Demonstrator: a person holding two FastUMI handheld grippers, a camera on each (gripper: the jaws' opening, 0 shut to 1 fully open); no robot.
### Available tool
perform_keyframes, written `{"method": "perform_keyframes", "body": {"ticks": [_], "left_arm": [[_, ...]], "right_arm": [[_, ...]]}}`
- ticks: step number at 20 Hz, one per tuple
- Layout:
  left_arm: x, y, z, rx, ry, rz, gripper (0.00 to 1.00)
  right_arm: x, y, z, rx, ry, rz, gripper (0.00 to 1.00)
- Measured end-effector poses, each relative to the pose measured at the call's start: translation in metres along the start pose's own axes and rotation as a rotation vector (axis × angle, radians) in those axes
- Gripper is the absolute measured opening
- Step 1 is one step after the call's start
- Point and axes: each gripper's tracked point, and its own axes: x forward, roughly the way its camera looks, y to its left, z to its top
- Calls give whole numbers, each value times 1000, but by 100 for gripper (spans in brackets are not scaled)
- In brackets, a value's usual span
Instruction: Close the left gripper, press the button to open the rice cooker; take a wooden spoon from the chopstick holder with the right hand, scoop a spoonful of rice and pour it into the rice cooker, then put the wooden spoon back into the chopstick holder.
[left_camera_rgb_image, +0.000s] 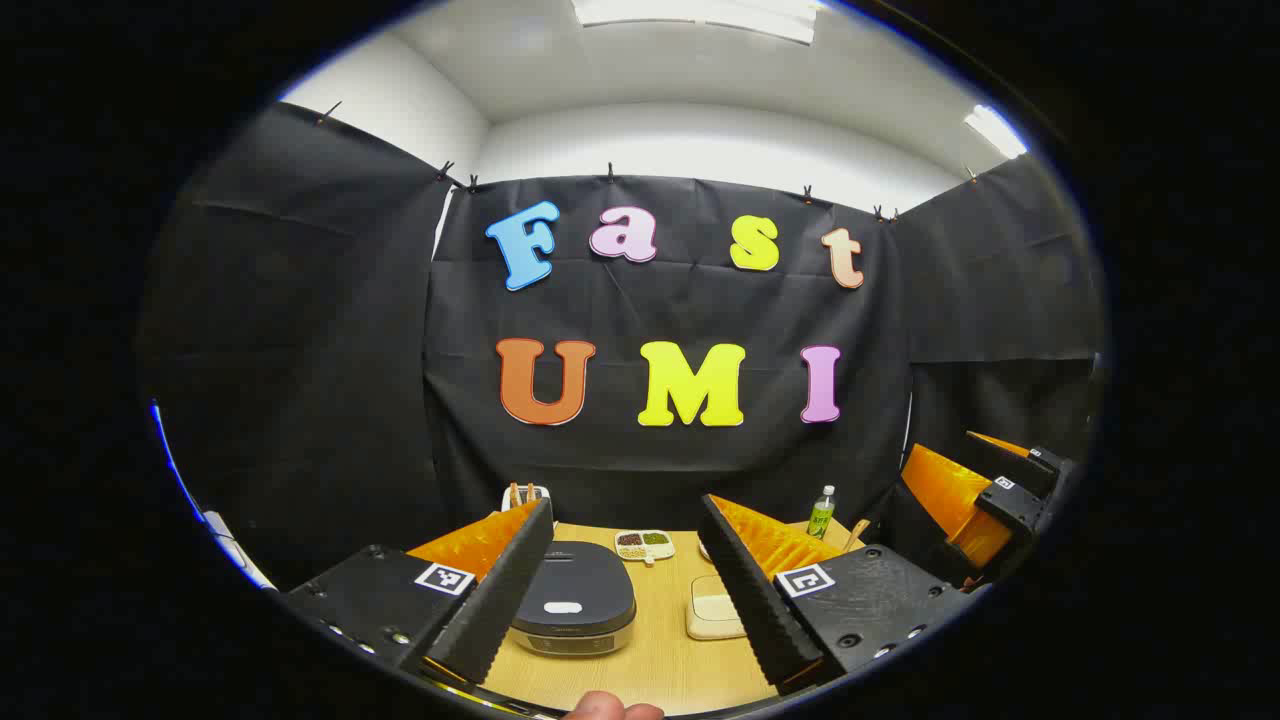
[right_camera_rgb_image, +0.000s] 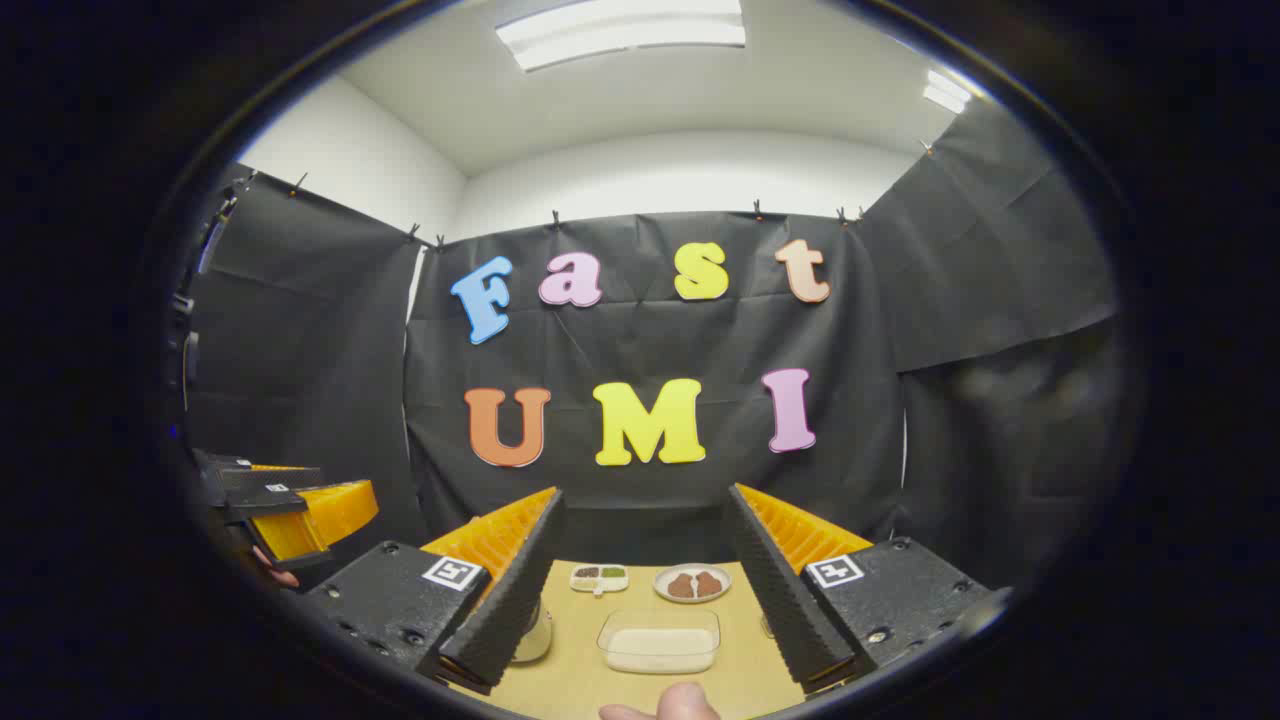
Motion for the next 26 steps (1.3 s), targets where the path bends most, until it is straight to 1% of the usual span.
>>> {"method": "perform_keyframes", "body": {"ticks": [10, 18, 26], "left_arm": [[5, -5, 3, 6, -8, 26, 94], [12, -9, 3, 13, -14, 34, 94], [25, 0, 1, 34, -23, 77, 94]], "right_arm": [[7, -13, 2, 13, -4, 13, 100], [14, -24, 2, 22, -2, 5, 100], [30, -35, -7, 23, 20, 5, 100]]}}
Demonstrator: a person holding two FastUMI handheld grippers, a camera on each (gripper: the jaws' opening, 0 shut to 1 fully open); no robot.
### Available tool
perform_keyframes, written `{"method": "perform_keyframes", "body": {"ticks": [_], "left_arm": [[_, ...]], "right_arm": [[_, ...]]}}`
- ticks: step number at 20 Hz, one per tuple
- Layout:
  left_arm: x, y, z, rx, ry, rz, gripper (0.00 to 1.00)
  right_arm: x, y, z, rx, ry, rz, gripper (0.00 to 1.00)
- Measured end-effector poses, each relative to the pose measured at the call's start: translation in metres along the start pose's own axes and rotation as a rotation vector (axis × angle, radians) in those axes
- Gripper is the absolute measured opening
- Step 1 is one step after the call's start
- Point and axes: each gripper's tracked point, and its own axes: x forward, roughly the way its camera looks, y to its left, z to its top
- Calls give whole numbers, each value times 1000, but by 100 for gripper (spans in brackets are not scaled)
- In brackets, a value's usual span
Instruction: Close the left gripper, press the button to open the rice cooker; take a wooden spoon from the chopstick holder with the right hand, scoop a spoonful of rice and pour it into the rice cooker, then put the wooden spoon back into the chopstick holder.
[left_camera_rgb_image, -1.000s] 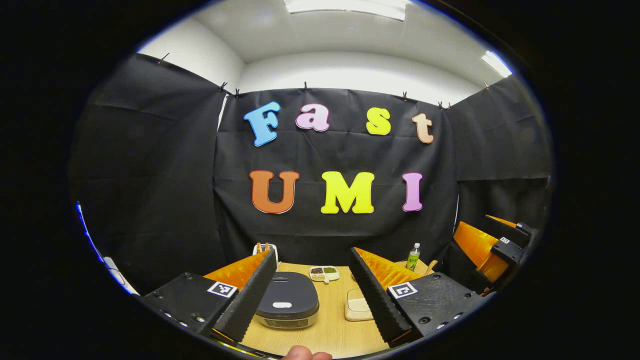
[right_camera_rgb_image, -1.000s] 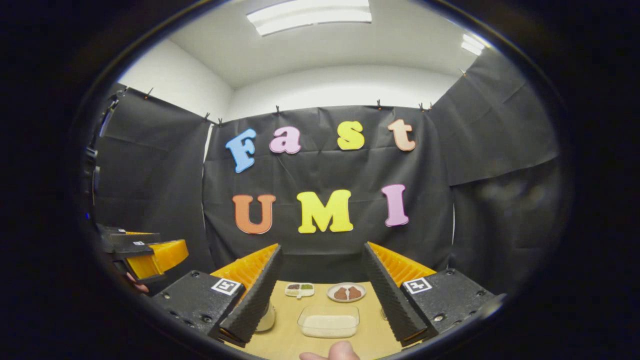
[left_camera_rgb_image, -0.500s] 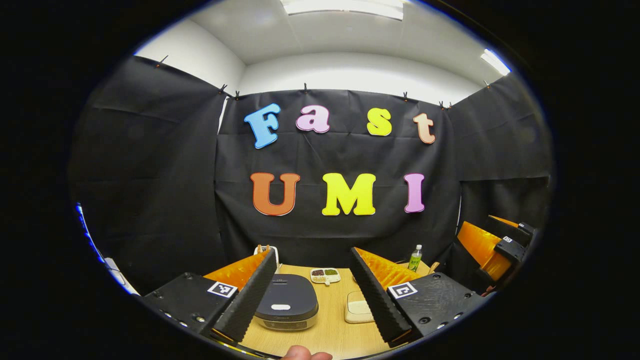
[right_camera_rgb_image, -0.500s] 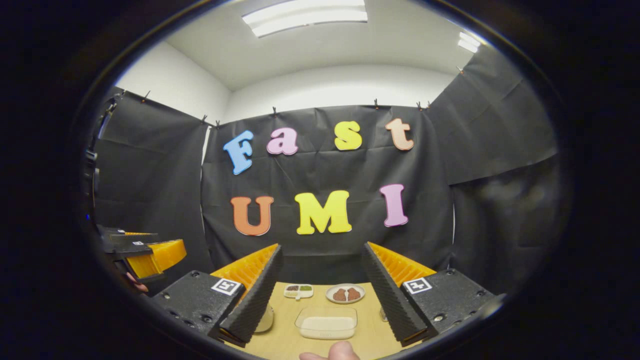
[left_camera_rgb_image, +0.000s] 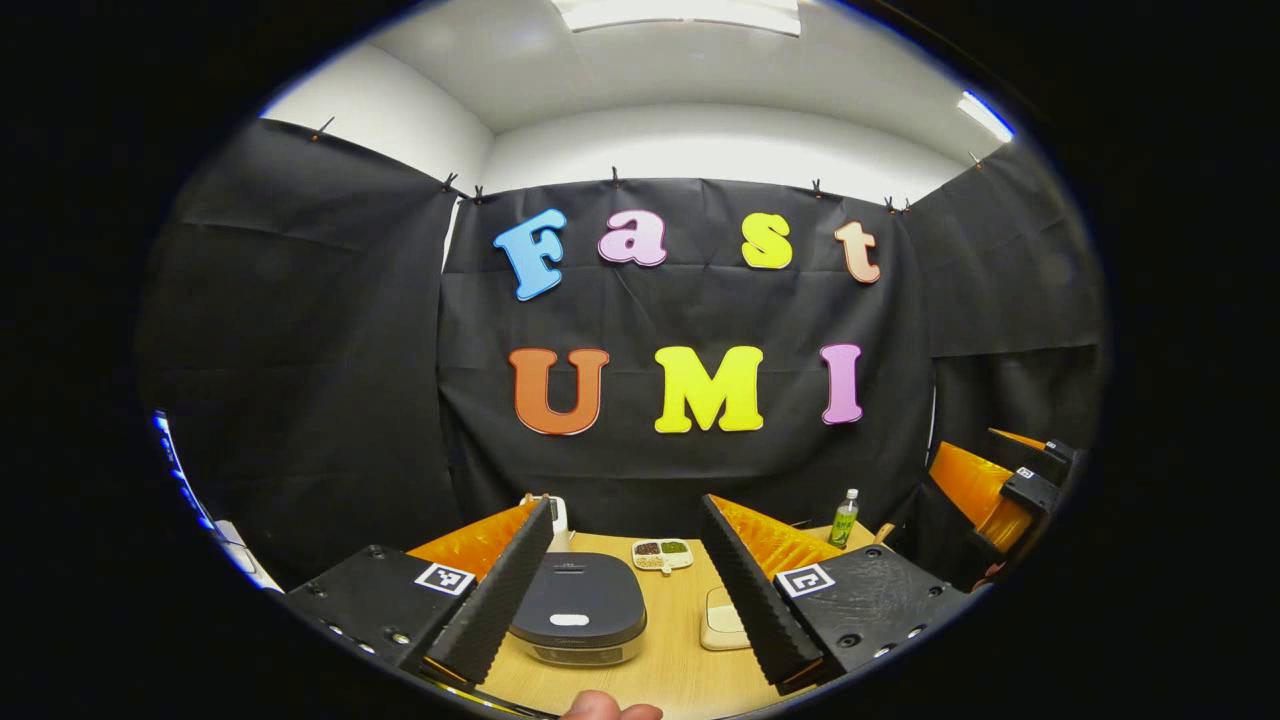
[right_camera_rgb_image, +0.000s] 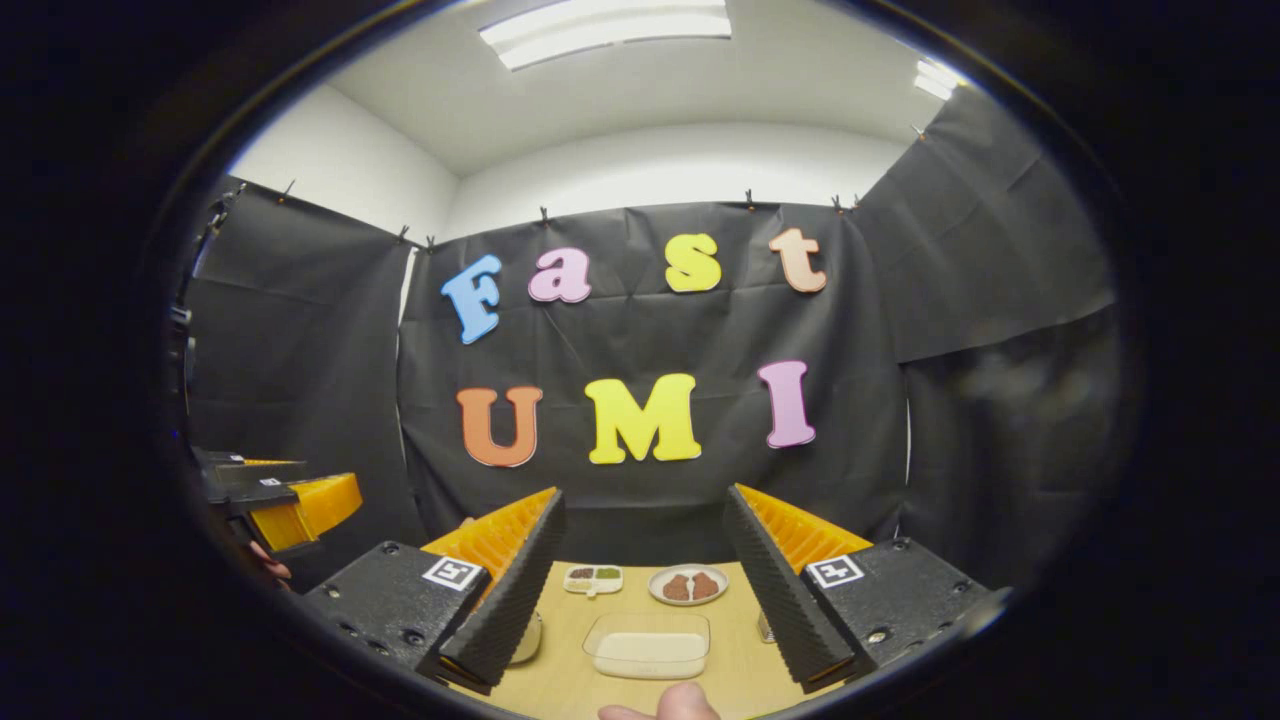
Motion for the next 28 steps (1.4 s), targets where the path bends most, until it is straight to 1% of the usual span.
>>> {"method": "perform_keyframes", "body": {"ticks": [2, 10, 12, 14, 15, 16, 17, 18, 19, 20, 21, 22, 23, 25, 28], "left_arm": [[8, 4, -11, -7, 29, 15, 94], [46, 25, -76, -25, 240, 73, 95], [55, 39, -99, -34, 305, 111, 95], [64, 43, -128, -56, 389, 118, 93], [66, 45, -140, -58, 428, 121, 78], [69, 50, -151, -56, 465, 132, 71], [74, 55, -160, -62, 492, 134, 60], [79, 59, -168, -71, 516, 136, 55], [85, 63, -176, -81, 544, 138, 42], [89, 65, -185, -94, 574, 143, 34], [93, 68, -194, -112, 606, 142, 23], [97, 68, -203, -135, 637, 137, 14], [97, 65, -211, -159, 679, 123, 2], [104, 61, -226, -187, 731, 71, 1], [105, 54, -246, -189, 783, 45, 0]], "right_arm": [[5, -6, -5, 3, 7, -4, 100], [41, -42, -23, 21, 41, -31, 100], [49, -47, -33, 29, 63, -35, 100], [57, -49, -42, 30, 82, -32, 100], [61, -52, -47, 28, 93, -38, 100], [64, -54, -52, 32, 110, -39, 100], [67, -53, -58, 38, 128, -35, 100], [71, -52, -63, 43, 141, -31, 100], [75, -53, -64, 41, 148, -31, 100], [78, -55, -65, 38, 151, -34, 100], [81, -56, -65, 37, 151, -35, 100], [83, -57, -65, 39, 150, -37, 100], [83, -58, -66, 39, 152, -40, 100], [85, -62, -69, 37, 158, -49, 100], [85, -68, -75, 39, 174, -65, 100]]}}
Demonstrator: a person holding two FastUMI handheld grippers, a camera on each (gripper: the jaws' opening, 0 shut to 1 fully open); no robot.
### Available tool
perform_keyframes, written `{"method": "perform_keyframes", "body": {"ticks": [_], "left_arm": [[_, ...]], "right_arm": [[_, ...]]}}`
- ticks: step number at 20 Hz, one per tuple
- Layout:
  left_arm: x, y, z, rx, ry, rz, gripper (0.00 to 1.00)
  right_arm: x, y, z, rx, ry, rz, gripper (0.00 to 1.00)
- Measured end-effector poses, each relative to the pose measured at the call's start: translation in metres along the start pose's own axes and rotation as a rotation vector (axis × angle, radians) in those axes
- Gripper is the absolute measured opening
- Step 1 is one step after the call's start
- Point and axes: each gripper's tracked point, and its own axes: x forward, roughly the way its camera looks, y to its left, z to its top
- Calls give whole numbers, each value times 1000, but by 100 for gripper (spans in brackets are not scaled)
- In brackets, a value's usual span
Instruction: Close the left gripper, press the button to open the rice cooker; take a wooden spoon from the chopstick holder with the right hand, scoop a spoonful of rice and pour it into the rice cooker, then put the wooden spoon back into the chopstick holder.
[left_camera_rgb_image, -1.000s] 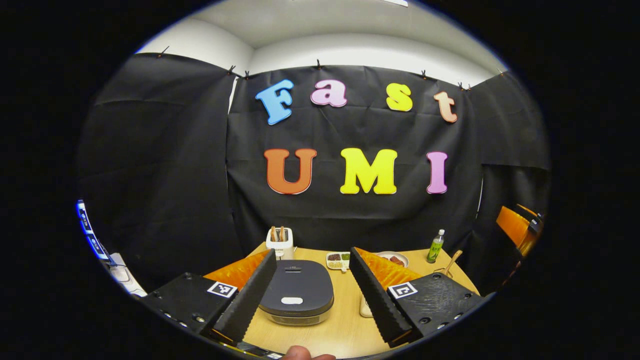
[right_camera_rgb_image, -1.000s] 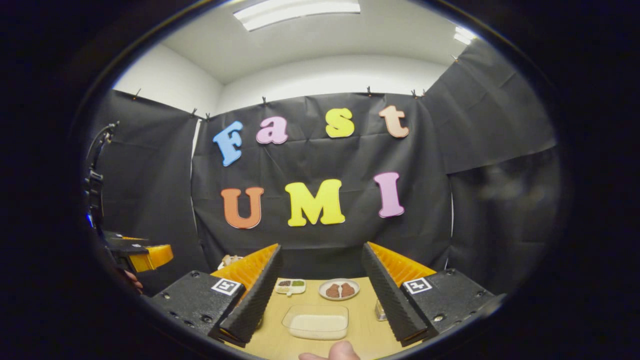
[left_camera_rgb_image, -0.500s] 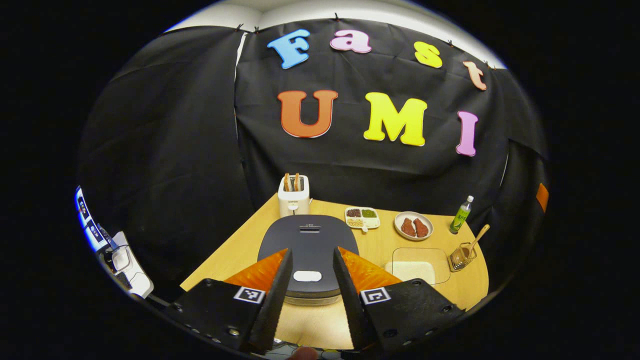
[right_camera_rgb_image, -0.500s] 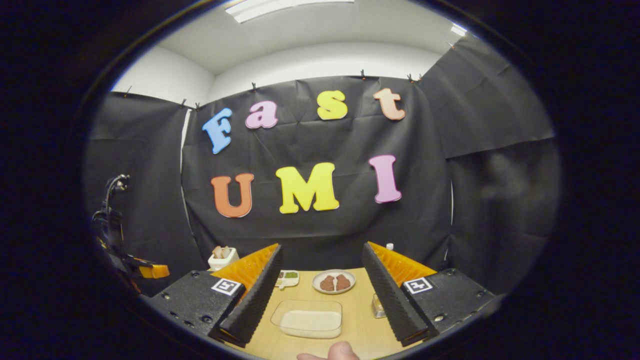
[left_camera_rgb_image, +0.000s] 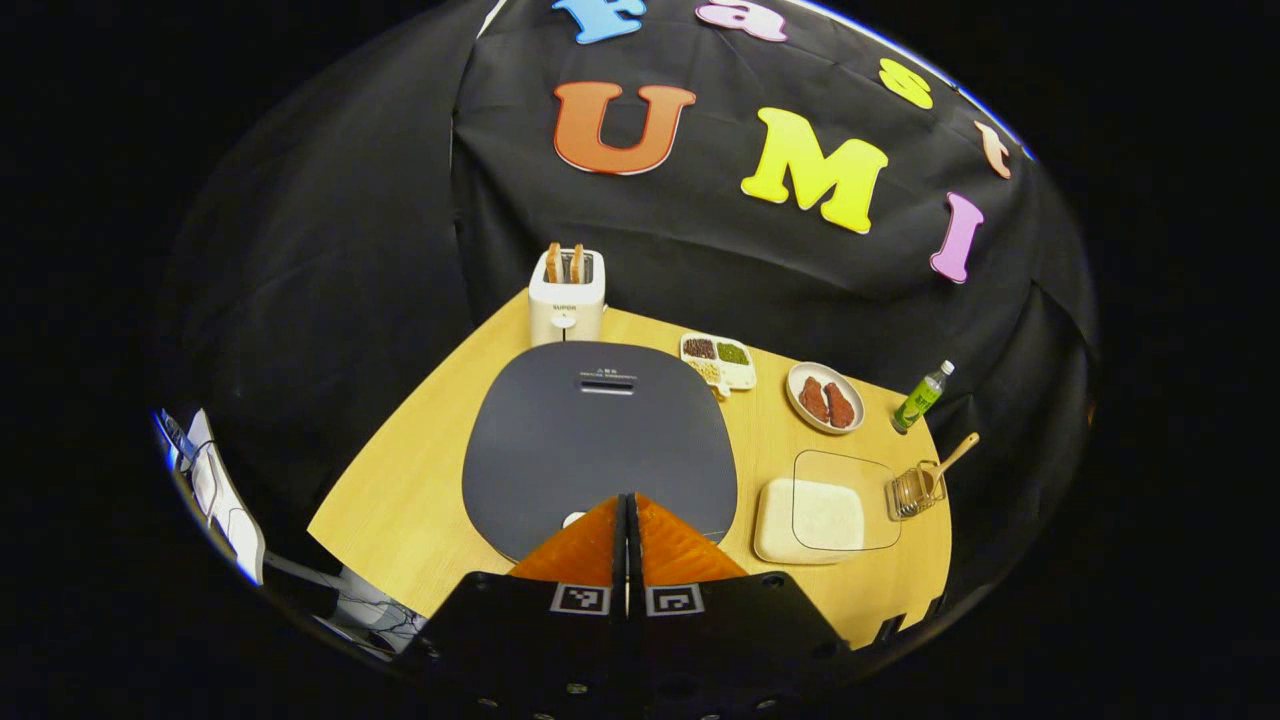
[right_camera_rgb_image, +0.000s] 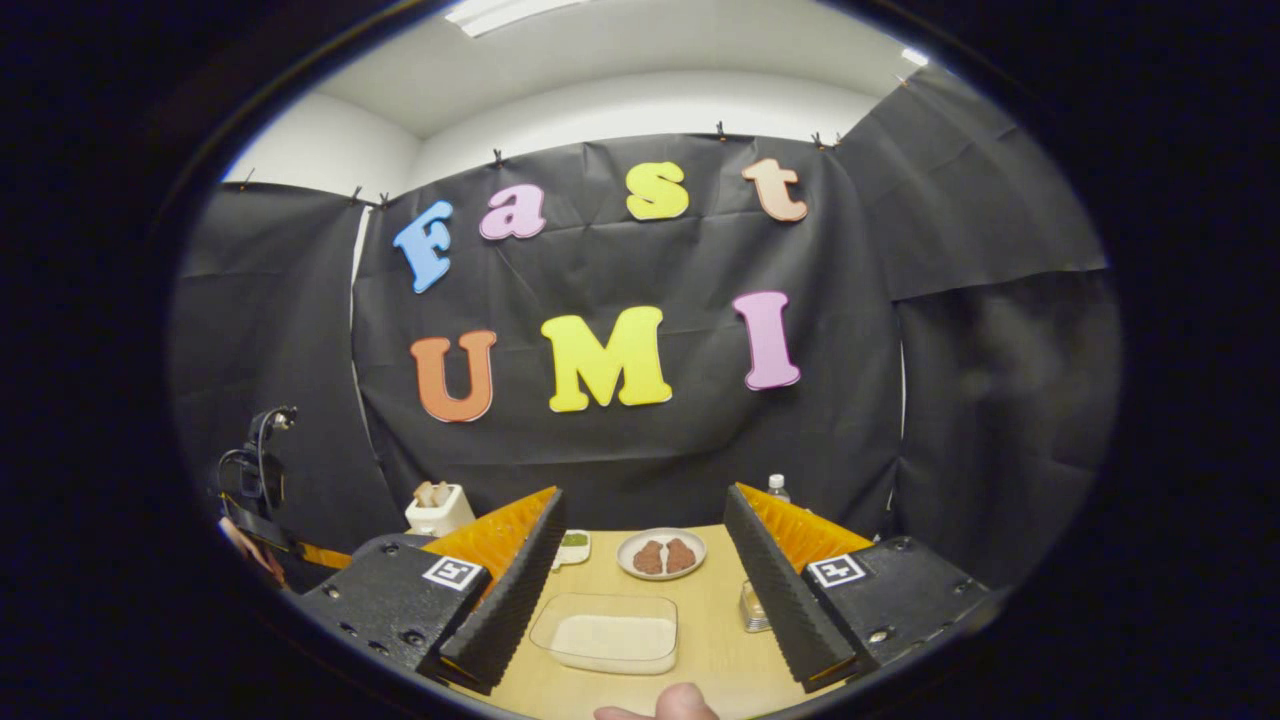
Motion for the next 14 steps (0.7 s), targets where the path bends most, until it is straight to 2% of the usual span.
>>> {"method": "perform_keyframes", "body": {"ticks": [2, 8, 14], "left_arm": [[11, 0, -10, 14, 32, 9, 0], [24, 7, -34, -25, 110, 4, 0], [24, 7, -37, -20, 127, -25, 0]], "right_arm": [[1, -5, -1, 3, 3, -12, 100], [1, -22, -3, 5, 6, -48, 100], [-5, -24, -14, 13, 24, -58, 100]]}}
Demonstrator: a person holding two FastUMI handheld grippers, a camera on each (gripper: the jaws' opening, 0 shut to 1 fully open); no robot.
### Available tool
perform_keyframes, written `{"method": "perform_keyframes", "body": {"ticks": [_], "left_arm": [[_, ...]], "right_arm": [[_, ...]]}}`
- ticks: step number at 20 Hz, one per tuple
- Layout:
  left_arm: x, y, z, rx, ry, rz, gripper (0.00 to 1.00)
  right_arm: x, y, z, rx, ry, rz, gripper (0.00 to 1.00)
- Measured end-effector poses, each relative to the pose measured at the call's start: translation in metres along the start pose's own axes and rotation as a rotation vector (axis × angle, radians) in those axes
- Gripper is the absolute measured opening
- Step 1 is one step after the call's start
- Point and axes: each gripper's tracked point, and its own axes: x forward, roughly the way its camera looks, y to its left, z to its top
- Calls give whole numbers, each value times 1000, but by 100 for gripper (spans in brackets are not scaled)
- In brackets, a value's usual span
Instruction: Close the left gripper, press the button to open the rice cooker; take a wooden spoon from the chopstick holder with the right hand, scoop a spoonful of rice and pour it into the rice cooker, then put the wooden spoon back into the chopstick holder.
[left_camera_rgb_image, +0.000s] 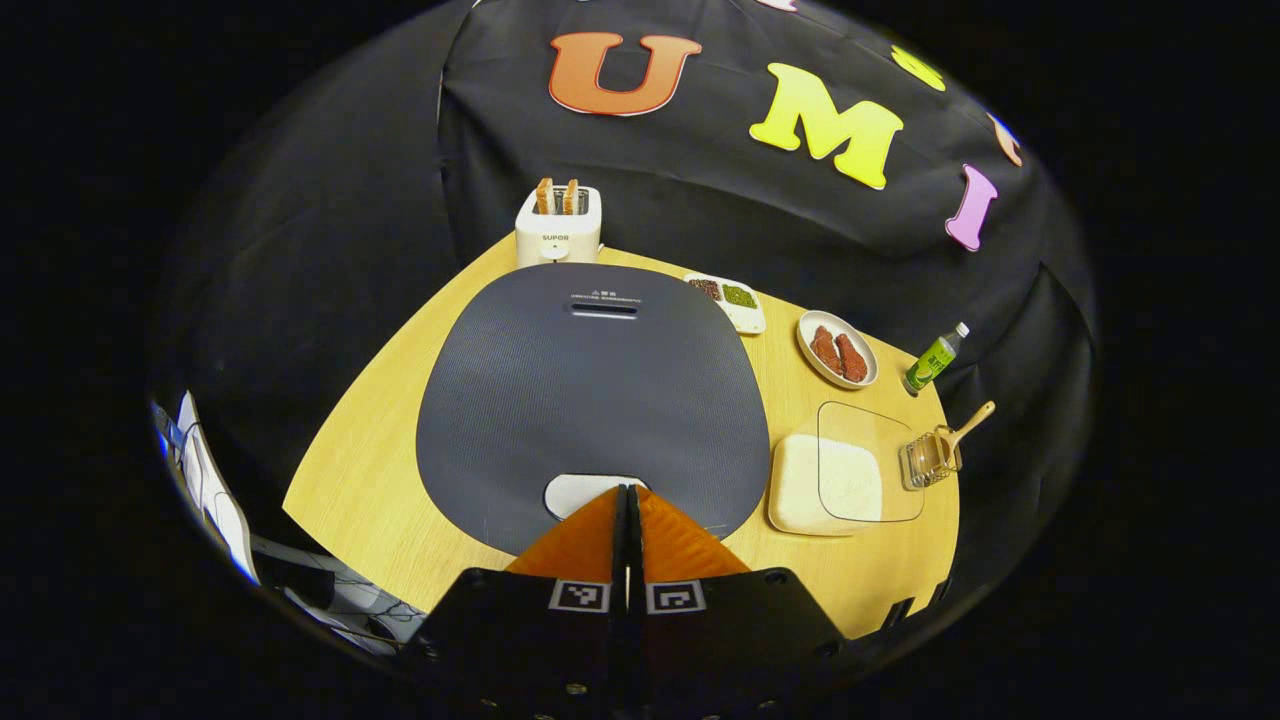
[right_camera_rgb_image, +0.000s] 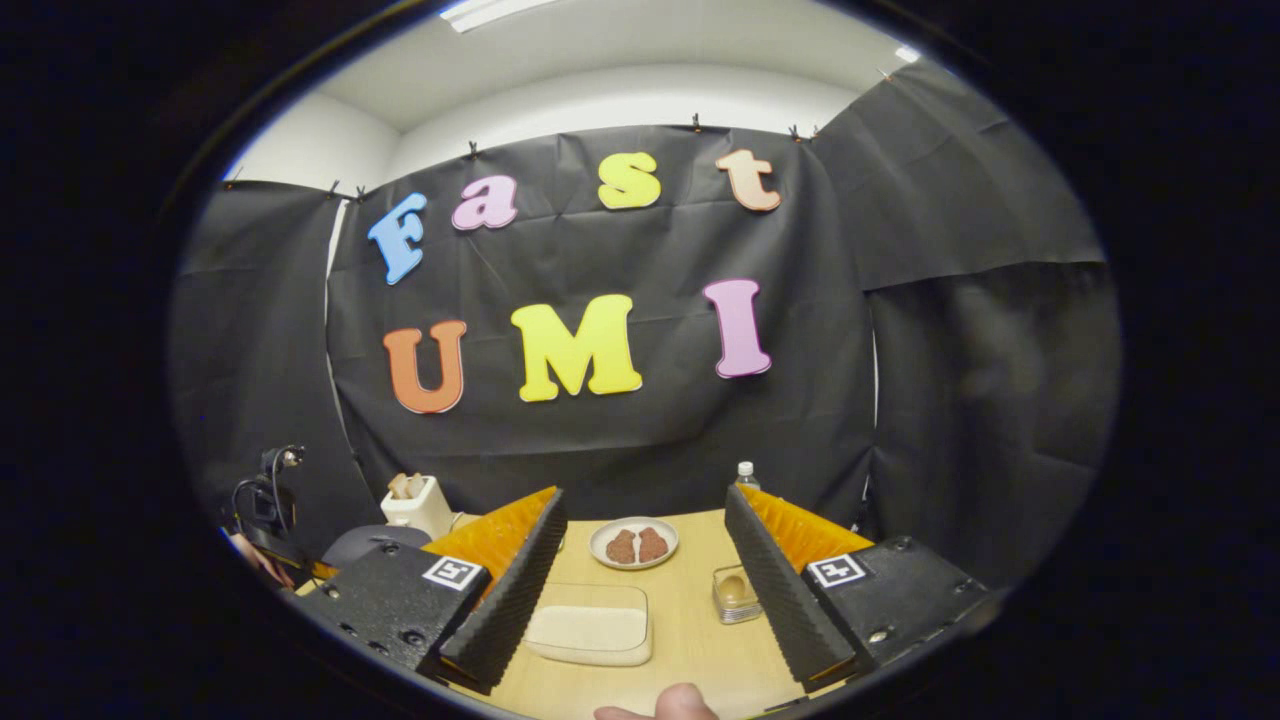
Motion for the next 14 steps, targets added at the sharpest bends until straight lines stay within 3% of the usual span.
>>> {"method": "perform_keyframes", "body": {"ticks": [9, 14], "left_arm": [[3, 1, -3, 38, 100, -41, 0], [-5, -1, 5, -24, 7, -43, 2]], "right_arm": [[-22, 0, -10, 27, 11, 13, 100], [-33, -17, -6, 38, 4, -17, 100]]}}
